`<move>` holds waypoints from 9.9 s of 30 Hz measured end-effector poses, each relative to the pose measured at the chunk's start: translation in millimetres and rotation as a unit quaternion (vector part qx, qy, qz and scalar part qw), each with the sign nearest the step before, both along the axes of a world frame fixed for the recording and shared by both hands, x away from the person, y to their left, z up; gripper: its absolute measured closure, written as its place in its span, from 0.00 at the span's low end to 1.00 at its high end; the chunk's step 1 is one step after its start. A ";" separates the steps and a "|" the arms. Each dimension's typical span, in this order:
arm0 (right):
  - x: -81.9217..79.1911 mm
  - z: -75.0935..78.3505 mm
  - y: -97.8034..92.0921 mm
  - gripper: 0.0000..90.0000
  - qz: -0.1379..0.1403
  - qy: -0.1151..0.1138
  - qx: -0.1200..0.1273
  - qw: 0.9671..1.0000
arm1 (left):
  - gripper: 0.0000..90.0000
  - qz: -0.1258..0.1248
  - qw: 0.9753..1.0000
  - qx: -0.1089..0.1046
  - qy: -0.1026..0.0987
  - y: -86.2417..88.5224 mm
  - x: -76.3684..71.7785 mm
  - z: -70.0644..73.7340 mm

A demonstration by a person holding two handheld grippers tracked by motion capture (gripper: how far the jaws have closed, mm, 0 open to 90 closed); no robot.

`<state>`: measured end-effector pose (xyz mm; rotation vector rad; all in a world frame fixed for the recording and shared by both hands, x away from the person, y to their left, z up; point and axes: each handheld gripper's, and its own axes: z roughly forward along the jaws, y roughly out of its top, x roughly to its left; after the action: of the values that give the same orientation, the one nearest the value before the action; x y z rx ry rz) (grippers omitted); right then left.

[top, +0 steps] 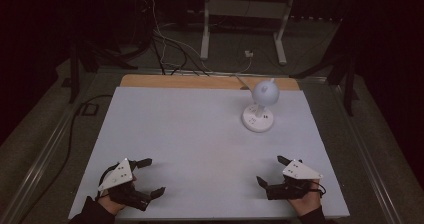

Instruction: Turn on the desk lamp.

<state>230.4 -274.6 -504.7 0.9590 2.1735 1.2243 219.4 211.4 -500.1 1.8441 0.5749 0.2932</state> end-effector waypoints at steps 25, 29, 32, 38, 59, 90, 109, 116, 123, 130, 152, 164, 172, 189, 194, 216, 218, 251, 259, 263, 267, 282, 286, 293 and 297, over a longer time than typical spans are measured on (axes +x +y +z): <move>-4.8 6.6 9.0 0.00 0.015 0.038 0.005 0.999 | 0.00 0.000 1.000 -0.001 0.003 0.2 1.3 -0.5; -7.1 10.3 12.2 0.00 0.022 0.051 0.010 0.998 | 0.00 0.001 1.000 -0.003 0.003 0.5 1.2 -0.4; -9.3 13.8 14.6 0.00 0.029 0.053 0.011 0.998 | 0.00 0.000 1.000 -0.003 0.004 -0.1 1.4 -0.5; -11.8 16.5 19.5 0.00 0.042 0.061 0.006 0.997 | 0.00 0.000 1.000 -0.002 0.002 0.2 1.3 -0.2; -6.0 47.7 30.2 0.00 0.053 0.047 0.017 0.997 | 0.00 0.001 1.000 -0.003 0.003 0.1 1.0 0.0; 33.4 74.0 27.3 0.00 0.031 0.035 0.018 0.999 | 0.00 0.002 1.000 -0.012 0.008 1.6 1.7 0.4; 65.2 79.9 28.6 0.00 0.021 0.040 0.026 0.999 | 0.00 0.002 1.000 -0.012 0.009 1.7 1.3 0.4; 74.4 81.5 25.9 0.00 0.009 0.034 0.026 0.999 | 0.00 0.001 1.000 -0.011 0.008 1.7 1.3 0.5; 86.5 84.6 20.0 0.00 -0.004 0.034 0.031 0.999 | 0.00 0.000 1.000 -0.012 0.008 1.1 1.4 0.3; 97.8 85.3 16.3 0.00 -0.017 0.032 0.027 0.999 | 0.00 0.001 1.000 -0.013 0.009 1.4 1.5 0.3; 135.6 65.2 6.1 0.00 -0.059 0.053 0.008 0.997 | 0.00 0.001 1.000 -0.014 0.009 1.5 1.6 0.3; 150.5 53.3 -5.7 0.00 -0.079 0.057 0.011 0.995 | 0.00 0.002 1.000 -0.017 0.011 1.9 1.9 0.2; 158.8 38.5 -7.4 0.01 -0.115 0.075 0.018 0.990 | 0.00 0.002 1.000 -0.014 0.010 1.8 1.7 -0.2; 169.3 26.6 -1.9 0.59 -0.164 0.109 -0.005 0.980 | 0.00 0.001 1.000 -0.015 0.011 1.9 2.1 -0.5; 170.6 24.8 0.5 0.72 -0.169 0.102 -0.017 0.980 | 0.00 0.002 1.000 -0.015 0.012 1.9 2.1 -0.6; 172.2 14.0 9.6 1.00 -0.174 0.086 -0.036 0.980 | 0.00 0.003 1.000 -0.016 0.013 1.8 2.2 -0.7; 173.0 12.5 10.0 1.00 -0.177 0.085 -0.035 0.980 | 0.00 0.003 1.000 -0.016 0.013 1.8 2.1 -0.8; 174.3 2.2 12.0 1.00 -0.189 0.072 -0.041 0.979 | 0.00 0.001 1.000 -0.016 0.013 2.0 2.2 -0.7; 174.6 1.7 11.2 1.00 -0.189 0.074 -0.036 0.979 | 0.00 0.002 1.000 -0.014 0.014 1.6 2.1 -0.9; 175.4 1.2 12.0 1.00 -0.189 0.075 -0.034 0.978 | 0.00 -0.001 1.000 -0.013 0.014 1.4 2.1 -1.1; 175.3 -0.4 13.7 1.00 -0.186 0.075 -0.027 0.979 | 0.00 0.001 1.000 -0.015 0.014 1.7 2.1 -1.0; 163.7 17.9 12.0 0.62 -0.138 0.045 0.007 0.989 | 0.00 0.002 1.000 -0.016 0.013 2.1 2.3 -0.5; 160.2 23.5 9.1 0.50 -0.125 0.046 0.021 0.991 | 0.00 0.002 1.000 -0.016 0.012 2.0 2.1 -0.4; 157.8 33.7 6.4 0.26 -0.118 0.081 0.039 0.989 | 0.00 0.002 1.000 -0.016 0.012 2.4 2.2 -0.1; 153.2 39.6 4.3 0.13 -0.094 0.084 0.041 0.991 | 0.00 0.002 1.000 -0.017 0.011 2.8 2.2 0.2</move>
<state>383.6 -270.3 -465.1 1.3126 2.1123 1.1881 221.6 214.1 -499.9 1.8166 0.5961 0.2640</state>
